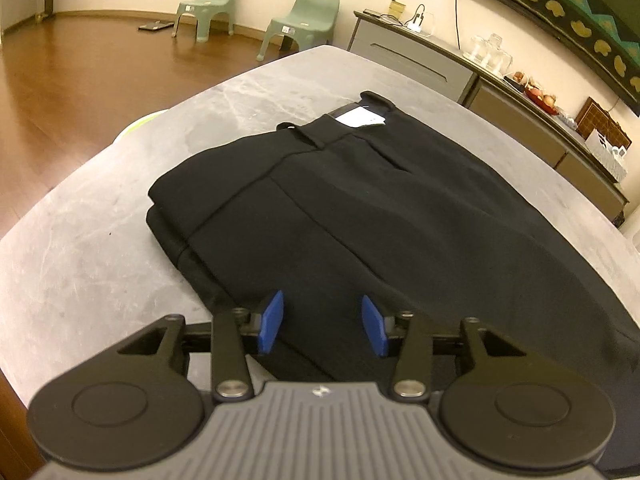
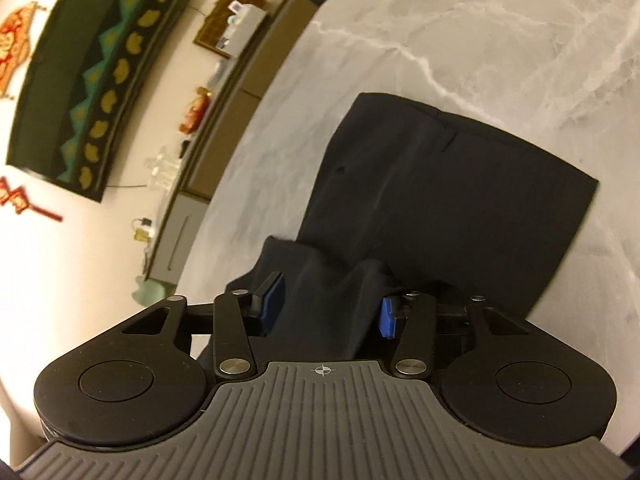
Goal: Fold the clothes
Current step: 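Release the folded leg with the right gripper and lift away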
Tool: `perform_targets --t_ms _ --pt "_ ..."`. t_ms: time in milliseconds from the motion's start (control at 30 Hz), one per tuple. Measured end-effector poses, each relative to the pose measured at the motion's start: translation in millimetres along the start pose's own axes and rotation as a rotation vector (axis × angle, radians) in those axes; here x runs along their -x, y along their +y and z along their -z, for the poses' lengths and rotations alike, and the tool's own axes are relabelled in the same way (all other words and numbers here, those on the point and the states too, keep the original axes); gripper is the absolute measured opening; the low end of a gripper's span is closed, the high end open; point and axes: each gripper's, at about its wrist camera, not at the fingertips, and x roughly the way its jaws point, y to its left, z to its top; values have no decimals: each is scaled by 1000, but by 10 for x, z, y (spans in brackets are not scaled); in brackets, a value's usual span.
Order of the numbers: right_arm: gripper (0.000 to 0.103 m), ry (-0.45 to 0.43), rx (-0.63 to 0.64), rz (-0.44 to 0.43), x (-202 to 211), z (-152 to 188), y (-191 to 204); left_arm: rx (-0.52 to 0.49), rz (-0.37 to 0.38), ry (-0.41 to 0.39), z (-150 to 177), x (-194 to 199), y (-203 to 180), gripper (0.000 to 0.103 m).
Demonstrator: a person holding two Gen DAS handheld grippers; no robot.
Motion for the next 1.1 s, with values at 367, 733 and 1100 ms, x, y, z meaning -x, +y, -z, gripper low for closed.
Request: perform_targets --t_ms 367,733,1100 --pt "3 -248 347 27 745 237 277 52 28 1 -54 -1 147 41" --pt "66 -134 -99 63 532 -114 -467 29 13 -4 -48 -21 106 41" --pt "1 -304 252 162 782 -273 -137 24 14 -6 -48 -16 119 41"
